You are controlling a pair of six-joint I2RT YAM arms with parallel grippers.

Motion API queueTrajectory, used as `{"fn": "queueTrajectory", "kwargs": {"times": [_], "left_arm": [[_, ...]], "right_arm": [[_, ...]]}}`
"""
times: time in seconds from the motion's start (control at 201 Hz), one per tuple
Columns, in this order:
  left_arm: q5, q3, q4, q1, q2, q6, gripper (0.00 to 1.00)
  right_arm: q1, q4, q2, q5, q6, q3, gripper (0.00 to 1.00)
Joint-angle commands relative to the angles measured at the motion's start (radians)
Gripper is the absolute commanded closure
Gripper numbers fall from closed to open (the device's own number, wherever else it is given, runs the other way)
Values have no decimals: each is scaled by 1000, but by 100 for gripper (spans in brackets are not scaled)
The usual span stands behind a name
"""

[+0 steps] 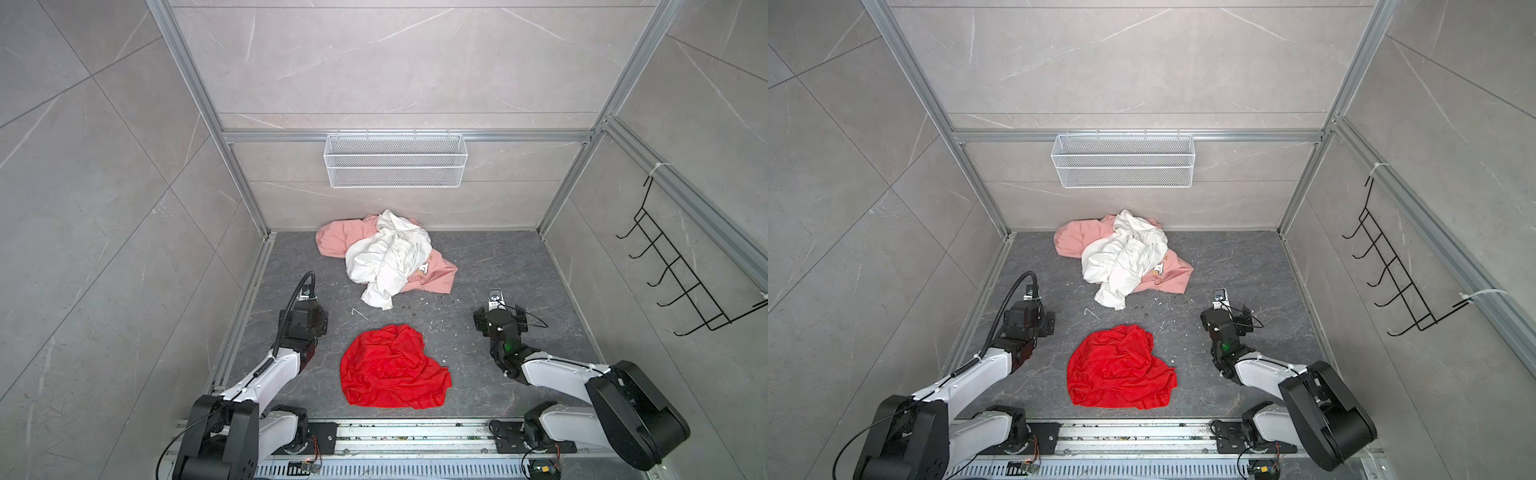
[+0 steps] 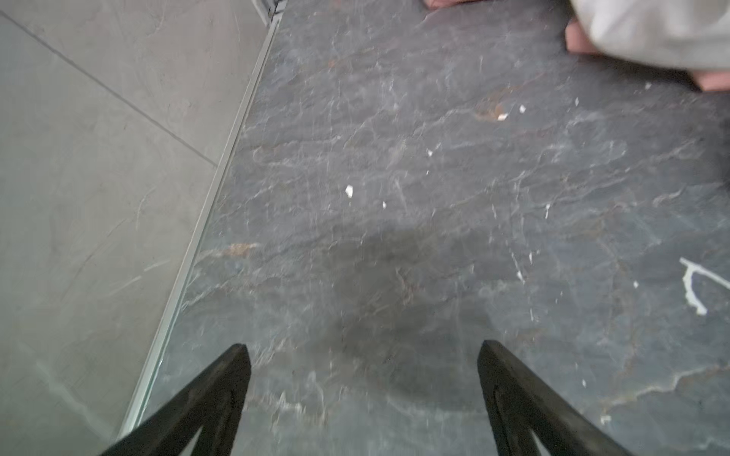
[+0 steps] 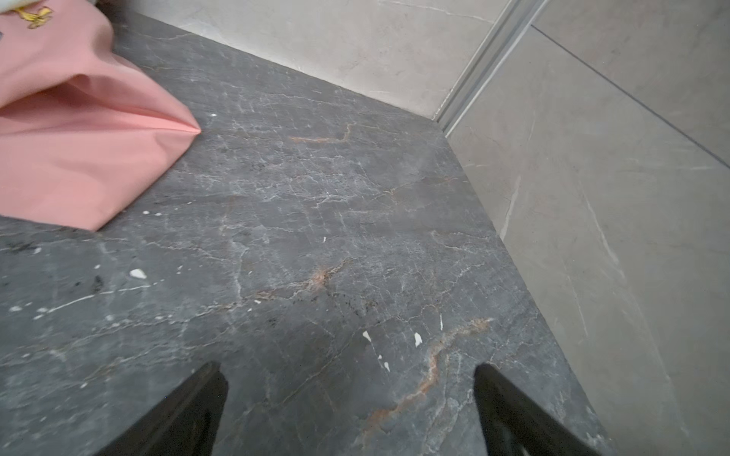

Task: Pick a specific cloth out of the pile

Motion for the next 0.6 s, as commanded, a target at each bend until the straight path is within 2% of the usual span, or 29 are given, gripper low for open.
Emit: {"fn": "queueTrajectory", "kwargs": {"times": [0.0,0.12,0.199,0.354,0.423,0.453,0.488,0.528,0.553,0.593], "left_arm": [[104,9,234,21,61,66,9],[132,30,306,49,130,12,11],[173,24,361,64,165,6,12],[234,2,480,123,245,-36,15],[239,-11,522,166,268,-83,14],[260,-22,548,189,277,-108,14],[279,-33,563,206,279,-115,13],[284,-41,588,206,288,-112,12],[288,-46,597,207,291,-112,1],[288,-58,629,207,302,-111,0]], "right_arm": [[-52,328,52,-96,-18,-25,0],[-122,434,157,-154,18,-14,0],[-148,314,116,-204,55,4,0],[-247,321,133,-363,114,-5,1],[-268,455,224,-352,118,-5,0],[-268,350,199,-368,124,20,1],[-283,235,167,-403,147,48,1],[-296,299,195,-417,144,45,0],[-296,329,202,-410,138,35,1],[-296,281,184,-408,140,42,0]]}}
